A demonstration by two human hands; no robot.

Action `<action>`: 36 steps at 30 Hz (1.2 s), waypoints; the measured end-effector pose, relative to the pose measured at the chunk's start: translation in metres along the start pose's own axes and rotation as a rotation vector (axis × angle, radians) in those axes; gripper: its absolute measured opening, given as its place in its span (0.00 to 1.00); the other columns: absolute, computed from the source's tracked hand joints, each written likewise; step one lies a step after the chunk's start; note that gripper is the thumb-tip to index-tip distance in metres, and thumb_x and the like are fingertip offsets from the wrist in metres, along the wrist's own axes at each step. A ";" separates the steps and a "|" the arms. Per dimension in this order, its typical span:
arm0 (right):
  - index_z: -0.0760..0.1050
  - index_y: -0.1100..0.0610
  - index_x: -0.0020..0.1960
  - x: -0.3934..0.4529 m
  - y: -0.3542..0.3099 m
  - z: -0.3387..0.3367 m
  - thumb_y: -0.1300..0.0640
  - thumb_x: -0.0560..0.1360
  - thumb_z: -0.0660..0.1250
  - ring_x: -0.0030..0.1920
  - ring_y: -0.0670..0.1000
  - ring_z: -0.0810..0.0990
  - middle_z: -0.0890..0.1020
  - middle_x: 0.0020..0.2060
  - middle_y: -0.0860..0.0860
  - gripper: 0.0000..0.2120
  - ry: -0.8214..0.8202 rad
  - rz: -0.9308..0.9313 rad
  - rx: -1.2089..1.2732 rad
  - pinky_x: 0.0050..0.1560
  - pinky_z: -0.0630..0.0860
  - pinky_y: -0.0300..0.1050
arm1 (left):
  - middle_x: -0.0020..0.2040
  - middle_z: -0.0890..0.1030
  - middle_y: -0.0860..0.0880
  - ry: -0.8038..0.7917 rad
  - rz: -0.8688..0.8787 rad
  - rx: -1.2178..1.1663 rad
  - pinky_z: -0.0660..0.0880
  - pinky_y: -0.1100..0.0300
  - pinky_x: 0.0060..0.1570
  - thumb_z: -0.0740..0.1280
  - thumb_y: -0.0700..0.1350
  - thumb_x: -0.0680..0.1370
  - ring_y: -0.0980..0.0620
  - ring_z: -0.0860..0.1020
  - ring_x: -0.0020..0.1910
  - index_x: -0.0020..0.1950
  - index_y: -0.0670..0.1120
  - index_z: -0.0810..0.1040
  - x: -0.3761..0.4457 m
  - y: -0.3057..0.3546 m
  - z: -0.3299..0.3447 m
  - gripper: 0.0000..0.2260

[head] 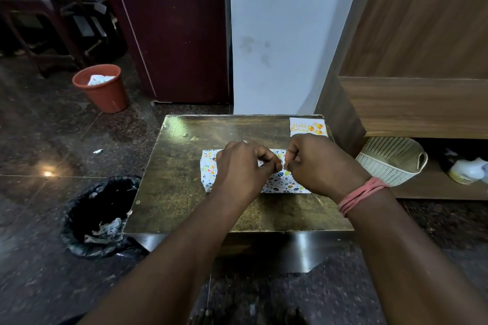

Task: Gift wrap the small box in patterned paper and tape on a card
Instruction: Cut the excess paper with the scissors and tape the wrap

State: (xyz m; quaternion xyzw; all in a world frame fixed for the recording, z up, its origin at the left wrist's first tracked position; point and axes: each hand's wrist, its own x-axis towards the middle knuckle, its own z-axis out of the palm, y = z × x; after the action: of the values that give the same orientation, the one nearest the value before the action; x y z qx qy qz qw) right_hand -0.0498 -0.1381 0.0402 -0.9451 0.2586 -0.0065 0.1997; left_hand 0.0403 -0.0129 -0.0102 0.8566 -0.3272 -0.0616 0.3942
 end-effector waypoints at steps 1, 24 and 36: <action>0.79 0.53 0.46 -0.001 0.000 -0.001 0.60 0.76 0.64 0.45 0.54 0.81 0.82 0.42 0.52 0.06 -0.001 -0.005 -0.003 0.46 0.80 0.48 | 0.42 0.81 0.59 -0.001 -0.003 0.002 0.69 0.50 0.61 0.77 0.52 0.75 0.51 0.76 0.57 0.40 0.58 0.86 0.000 0.000 0.000 0.04; 0.80 0.52 0.37 -0.006 -0.001 -0.007 0.62 0.76 0.65 0.36 0.54 0.84 0.84 0.33 0.52 0.12 -0.063 0.100 0.334 0.33 0.78 0.44 | 0.52 0.85 0.58 -0.023 -0.022 0.023 0.65 0.53 0.62 0.75 0.51 0.76 0.51 0.74 0.61 0.50 0.59 0.88 0.001 0.004 -0.001 0.04; 0.79 0.54 0.48 -0.005 -0.021 0.000 0.64 0.76 0.64 0.46 0.53 0.78 0.81 0.44 0.52 0.08 -0.073 0.023 -0.016 0.32 0.65 0.38 | 0.45 0.82 0.57 -0.019 -0.004 0.056 0.72 0.47 0.63 0.66 0.37 0.80 0.48 0.76 0.59 0.54 0.57 0.86 0.001 0.004 -0.001 0.16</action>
State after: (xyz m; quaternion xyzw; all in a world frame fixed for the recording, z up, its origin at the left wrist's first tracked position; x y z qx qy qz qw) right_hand -0.0433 -0.1190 0.0487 -0.9432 0.2622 0.0323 0.2014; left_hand 0.0392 -0.0147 -0.0068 0.8673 -0.3306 -0.0614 0.3670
